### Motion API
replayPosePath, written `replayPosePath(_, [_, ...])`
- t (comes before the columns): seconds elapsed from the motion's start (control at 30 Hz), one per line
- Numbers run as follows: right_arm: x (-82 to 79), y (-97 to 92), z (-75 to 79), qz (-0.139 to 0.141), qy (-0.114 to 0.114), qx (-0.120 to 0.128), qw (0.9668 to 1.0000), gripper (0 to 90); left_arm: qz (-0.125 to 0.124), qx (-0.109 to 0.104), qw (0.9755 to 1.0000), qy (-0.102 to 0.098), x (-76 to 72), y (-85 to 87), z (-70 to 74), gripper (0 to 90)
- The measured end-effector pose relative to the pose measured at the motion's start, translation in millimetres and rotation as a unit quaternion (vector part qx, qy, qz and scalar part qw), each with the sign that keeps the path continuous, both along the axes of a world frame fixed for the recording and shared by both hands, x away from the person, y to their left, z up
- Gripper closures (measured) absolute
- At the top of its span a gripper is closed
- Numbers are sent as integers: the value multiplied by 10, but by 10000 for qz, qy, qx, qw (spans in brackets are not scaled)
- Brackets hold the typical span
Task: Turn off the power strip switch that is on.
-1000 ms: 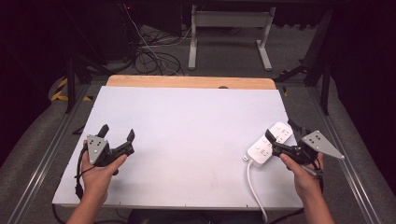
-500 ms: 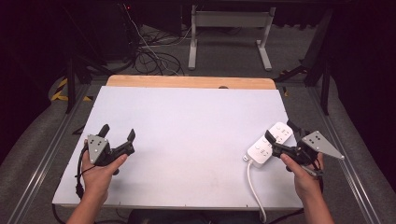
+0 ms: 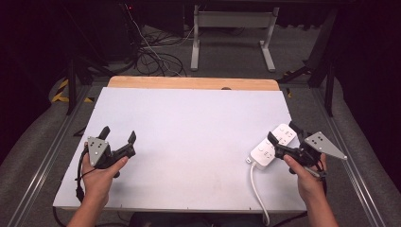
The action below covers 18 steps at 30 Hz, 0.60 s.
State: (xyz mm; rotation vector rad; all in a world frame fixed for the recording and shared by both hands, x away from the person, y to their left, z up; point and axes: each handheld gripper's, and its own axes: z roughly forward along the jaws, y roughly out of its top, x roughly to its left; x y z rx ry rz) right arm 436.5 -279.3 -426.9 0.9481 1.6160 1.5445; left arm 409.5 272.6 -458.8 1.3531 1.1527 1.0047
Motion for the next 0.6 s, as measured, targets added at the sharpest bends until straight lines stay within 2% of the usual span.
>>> replayPosePath(0.6, [2,6,0,1,-8,-4,10000,106,-1,20,10000,4,3,0,-2,92])
